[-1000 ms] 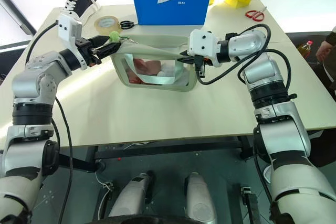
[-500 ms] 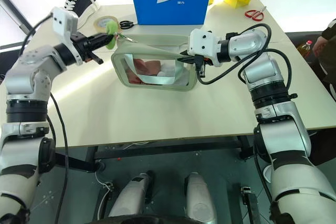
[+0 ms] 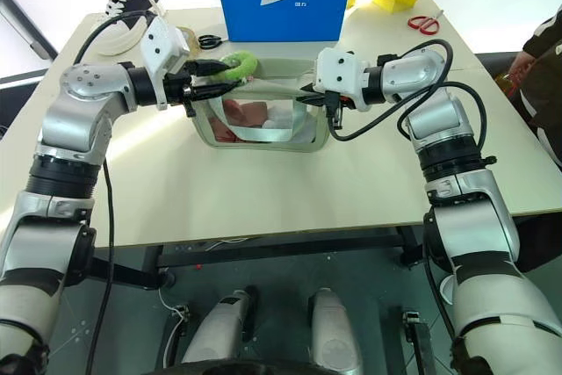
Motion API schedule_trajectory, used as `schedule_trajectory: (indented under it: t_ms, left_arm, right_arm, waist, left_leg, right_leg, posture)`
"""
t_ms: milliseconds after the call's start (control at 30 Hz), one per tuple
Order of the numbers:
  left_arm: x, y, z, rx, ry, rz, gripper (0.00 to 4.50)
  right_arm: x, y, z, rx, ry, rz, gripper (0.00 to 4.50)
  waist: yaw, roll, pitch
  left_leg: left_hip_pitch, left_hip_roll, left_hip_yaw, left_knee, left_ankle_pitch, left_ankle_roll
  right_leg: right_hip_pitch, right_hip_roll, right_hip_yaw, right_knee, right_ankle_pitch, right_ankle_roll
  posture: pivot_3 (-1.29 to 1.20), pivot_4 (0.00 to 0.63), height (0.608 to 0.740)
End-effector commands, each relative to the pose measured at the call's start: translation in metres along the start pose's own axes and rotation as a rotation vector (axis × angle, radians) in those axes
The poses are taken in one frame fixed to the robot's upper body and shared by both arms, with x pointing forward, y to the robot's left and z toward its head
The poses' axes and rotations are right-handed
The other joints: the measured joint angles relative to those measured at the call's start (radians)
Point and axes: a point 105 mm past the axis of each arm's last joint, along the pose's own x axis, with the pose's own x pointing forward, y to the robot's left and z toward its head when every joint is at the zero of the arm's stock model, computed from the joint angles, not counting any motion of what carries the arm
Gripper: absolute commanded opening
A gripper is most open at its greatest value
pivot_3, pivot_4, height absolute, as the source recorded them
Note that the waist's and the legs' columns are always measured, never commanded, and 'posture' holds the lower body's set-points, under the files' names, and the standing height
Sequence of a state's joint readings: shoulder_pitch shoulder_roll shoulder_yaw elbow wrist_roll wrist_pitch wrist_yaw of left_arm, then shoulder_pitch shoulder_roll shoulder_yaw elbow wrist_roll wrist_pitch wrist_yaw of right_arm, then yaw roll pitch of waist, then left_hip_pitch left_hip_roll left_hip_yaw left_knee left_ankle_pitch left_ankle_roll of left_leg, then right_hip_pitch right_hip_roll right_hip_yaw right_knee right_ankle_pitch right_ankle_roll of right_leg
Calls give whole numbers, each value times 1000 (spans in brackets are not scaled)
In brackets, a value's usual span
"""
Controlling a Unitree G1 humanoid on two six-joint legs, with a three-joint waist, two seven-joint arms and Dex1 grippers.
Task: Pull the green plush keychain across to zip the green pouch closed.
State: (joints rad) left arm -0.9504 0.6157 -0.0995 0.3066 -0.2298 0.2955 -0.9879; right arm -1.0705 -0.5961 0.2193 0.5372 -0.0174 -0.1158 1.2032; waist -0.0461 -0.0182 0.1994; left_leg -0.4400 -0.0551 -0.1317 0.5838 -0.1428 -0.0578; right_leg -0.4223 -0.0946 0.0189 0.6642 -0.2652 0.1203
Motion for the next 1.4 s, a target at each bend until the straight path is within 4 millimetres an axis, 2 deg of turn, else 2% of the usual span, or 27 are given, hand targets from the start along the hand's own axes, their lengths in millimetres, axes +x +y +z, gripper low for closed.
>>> schedule_trajectory:
  t_ms: [33, 100, 233, 333, 500, 600, 667, 733, 833, 1000, 1167, 1267, 1400]
  left_arm:
    - [-16, 22, 25, 28, -51, 82, 3490]
    - [-28, 25, 29, 38, -44, 76, 4442]
    - [-51, 27, 23, 39, 17, 79, 4442]
    - [-64, 15, -1, 6, 97, 48, 4442]
    - [-58, 5, -27, -49, 118, 65, 4442]
    - [-49, 11, -33, -67, 96, 112, 3598]
    - [-45, 13, -31, -70, 80, 116, 2513]
    - [-44, 13, -31, -70, 78, 115, 1645]
    - [-48, 13, -29, -66, 78, 108, 32]
    - [-68, 5, -25, -75, 114, 96, 32]
    - [-85, -8, -23, -67, 155, 98, 32]
    - [-90, -5, -28, -61, 182, 148, 0]
    - [-93, -11, -33, -74, 193, 154, 0]
  right_arm:
    - [-11, -16, 17, -53, -37, -62, 0]
    - [-11, -16, 17, -52, -35, -63, 0]
    - [-13, -17, 16, -53, -32, -67, 0]
    - [-12, -18, 16, -51, -35, -71, 0]
    - [-9, -15, 18, -54, -44, -56, 0]
    - [-8, -15, 20, -57, -46, -52, 0]
    - [-9, -15, 20, -58, -47, -50, 0]
    - [-8, -15, 20, -59, -47, -49, 0]
    - [-8, -14, 21, -60, -48, -49, 0]
    - [-5, -10, 26, -48, -75, -43, 0]
    - [2, 0, 41, 2, -146, -14, 0]
    - [8, 11, 50, 28, -183, 28, 1222]
    - [8, 11, 52, 36, -180, 42, 3295]
  waist:
    - [0, 0, 0]
    - [-2, 0, 0]
    - [-11, 0, 0]
    - [-17, 0, 0]
    - [-13, 0, 0]
    - [-11, 0, 0]
    - [-11, 0, 0]
    - [-13, 0, 0]
    - [-16, 0, 0]
    - [-26, 0, 0]
    - [-23, 0, 0]
    - [-20, 0, 0]
    - [-20, 0, 0]
  left_leg:
    - [0, 0, 0, 0, 0, 0]
    - [0, 0, 0, 0, 0, 0]
    - [0, 0, 0, -1, 0, 0]
    - [0, 0, 0, -1, 0, 0]
    - [0, 0, -1, -1, 0, 0]
    - [0, 0, -1, 0, 0, 0]
    - [0, 0, -1, 0, 0, 0]
    - [0, 0, -1, 0, 0, 0]
    - [0, 0, -1, -1, 0, 0]
    - [0, 0, -1, -1, 0, 0]
    - [0, 1, -1, -3, 0, 0]
    - [0, 0, -1, -3, 0, 0]
    - [0, 0, -1, -2, 0, 0]
  right_leg:
    - [0, 0, 0, 0, 0, 0]
    - [0, 0, 0, 0, 0, 0]
    - [0, 0, 0, 0, 0, 0]
    - [0, 0, 0, 0, 0, 0]
    - [0, 0, 0, 0, 0, 0]
    - [0, 0, 0, 0, 0, 0]
    - [0, 0, 0, 0, 0, 0]
    - [0, 0, 0, 0, 0, 0]
    - [0, 0, 0, 0, 0, 0]
    - [-1, 0, 0, 0, 0, 0]
    - [-2, 0, 0, 1, 0, 0]
    - [-2, 0, 0, 1, 0, 0]
    - [-1, 0, 0, 0, 0, 0]
  posture:
    - [0, 150, 740]
    - [0, 150, 740]
    - [0, 150, 740]
    - [0, 150, 740]
    - [0, 150, 740]
    - [0, 150, 740]
    - [0, 150, 740]
    - [0, 150, 740]
    - [0, 150, 740]
    - [0, 150, 740]
    - [0, 150, 740]
    - [0, 150, 740]
    - [0, 150, 740]
